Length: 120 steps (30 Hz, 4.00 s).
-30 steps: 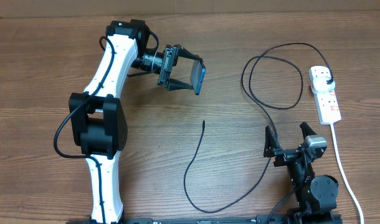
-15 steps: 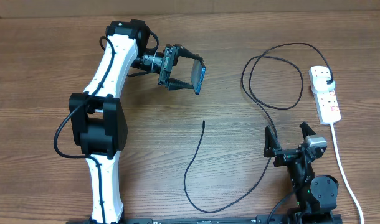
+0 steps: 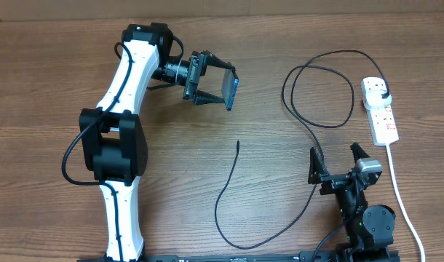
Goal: Plug charger to phone and switch on socket
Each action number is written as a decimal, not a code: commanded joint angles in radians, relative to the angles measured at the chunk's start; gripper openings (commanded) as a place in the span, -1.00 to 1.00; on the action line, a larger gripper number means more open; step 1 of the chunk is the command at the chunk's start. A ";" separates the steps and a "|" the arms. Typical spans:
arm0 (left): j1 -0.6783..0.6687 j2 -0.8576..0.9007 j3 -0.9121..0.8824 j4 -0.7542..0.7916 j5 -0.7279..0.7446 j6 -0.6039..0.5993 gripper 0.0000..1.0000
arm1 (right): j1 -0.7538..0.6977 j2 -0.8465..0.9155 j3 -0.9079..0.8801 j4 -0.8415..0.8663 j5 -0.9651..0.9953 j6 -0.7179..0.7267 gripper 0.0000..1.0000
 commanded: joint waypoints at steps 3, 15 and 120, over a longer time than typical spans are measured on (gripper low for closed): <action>0.013 0.002 0.029 -0.035 0.064 0.058 -0.91 | 0.005 -0.009 -0.011 0.006 0.010 -0.004 1.00; 0.039 0.002 0.029 -0.122 0.052 0.162 -0.92 | 0.005 -0.009 -0.011 0.006 0.010 -0.004 1.00; 0.020 0.002 0.029 -0.039 -0.503 -0.224 -0.92 | 0.005 1.510 1.181 -0.681 -1.036 0.290 1.00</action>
